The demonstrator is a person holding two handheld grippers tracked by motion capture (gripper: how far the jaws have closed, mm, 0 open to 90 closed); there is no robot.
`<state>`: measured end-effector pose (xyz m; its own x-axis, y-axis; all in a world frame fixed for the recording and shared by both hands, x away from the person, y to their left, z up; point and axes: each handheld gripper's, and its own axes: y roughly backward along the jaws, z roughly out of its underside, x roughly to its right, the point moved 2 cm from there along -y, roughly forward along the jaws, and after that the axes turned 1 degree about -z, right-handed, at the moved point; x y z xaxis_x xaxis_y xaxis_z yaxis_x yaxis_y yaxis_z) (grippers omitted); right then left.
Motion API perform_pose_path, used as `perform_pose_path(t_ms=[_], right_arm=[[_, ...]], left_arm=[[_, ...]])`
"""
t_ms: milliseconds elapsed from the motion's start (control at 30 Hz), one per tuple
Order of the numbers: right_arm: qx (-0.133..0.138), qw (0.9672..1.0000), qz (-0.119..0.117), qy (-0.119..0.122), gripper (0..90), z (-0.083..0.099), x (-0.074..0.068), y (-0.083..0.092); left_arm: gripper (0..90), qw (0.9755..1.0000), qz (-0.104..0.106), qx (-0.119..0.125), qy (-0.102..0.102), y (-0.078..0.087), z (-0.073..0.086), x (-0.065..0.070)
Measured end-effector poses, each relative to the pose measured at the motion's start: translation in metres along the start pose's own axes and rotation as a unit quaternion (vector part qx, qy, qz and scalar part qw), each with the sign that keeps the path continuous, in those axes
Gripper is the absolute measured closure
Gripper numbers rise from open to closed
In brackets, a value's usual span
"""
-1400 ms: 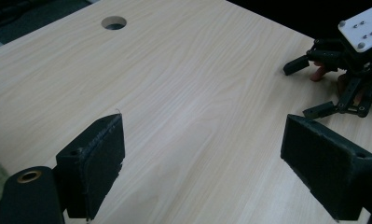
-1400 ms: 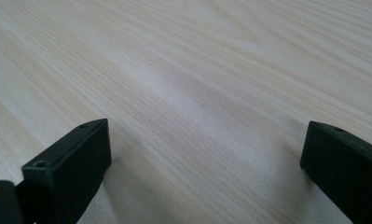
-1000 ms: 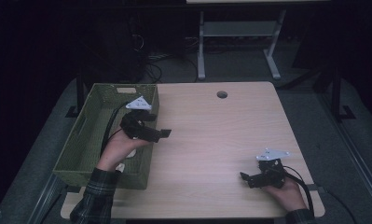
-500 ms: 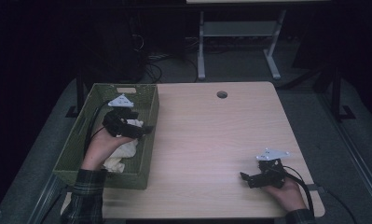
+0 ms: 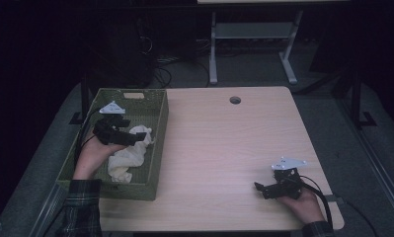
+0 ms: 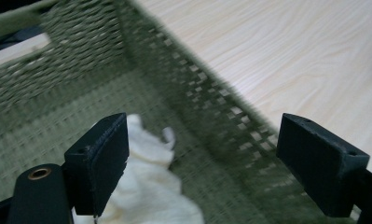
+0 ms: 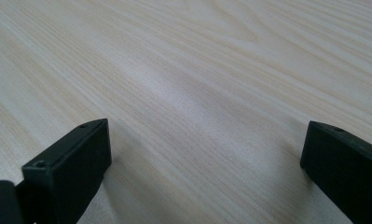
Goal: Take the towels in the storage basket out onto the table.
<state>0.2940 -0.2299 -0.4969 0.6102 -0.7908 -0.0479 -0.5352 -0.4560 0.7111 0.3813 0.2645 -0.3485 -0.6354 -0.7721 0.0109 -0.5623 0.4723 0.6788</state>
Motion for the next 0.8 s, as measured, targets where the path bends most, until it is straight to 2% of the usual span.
perform_pose_path(t_ms=[67, 167, 300, 467, 667, 800], right_arm=[[0.0, 1.0, 0.0, 0.0, 1.3, 0.0, 0.0, 0.0], [0.0, 1.0, 0.0, 0.0, 1.3, 0.0, 0.0, 0.0], [0.0, 1.0, 0.0, 0.0, 1.3, 0.0, 0.0, 0.0], [0.0, 1.0, 0.0, 0.0, 1.3, 0.0, 0.0, 0.0], [0.0, 1.0, 0.0, 0.0, 1.3, 0.0, 0.0, 0.0], [0.0, 1.0, 0.0, 0.0, 1.3, 0.0, 0.0, 0.0]], left_arm=[[16.4, 0.9998, -0.017, -0.01, 0.005, -0.002, 0.007, -0.009], [16.4, 0.9996, -0.019, -0.017, 0.014, -0.004, 0.012, -0.014], [16.4, 0.9986, -0.035, -0.034, 0.02, -0.01, 0.022, -0.023], [16.5, 0.9979, -0.035, -0.051, 0.021, -0.021, 0.033, -0.031], [16.8, 0.9944, -0.05, -0.091, 0.021, -0.034, 0.048, -0.041], [16.8, 0.9914, -0.059, -0.113, 0.028, -0.04, 0.056, -0.046]])
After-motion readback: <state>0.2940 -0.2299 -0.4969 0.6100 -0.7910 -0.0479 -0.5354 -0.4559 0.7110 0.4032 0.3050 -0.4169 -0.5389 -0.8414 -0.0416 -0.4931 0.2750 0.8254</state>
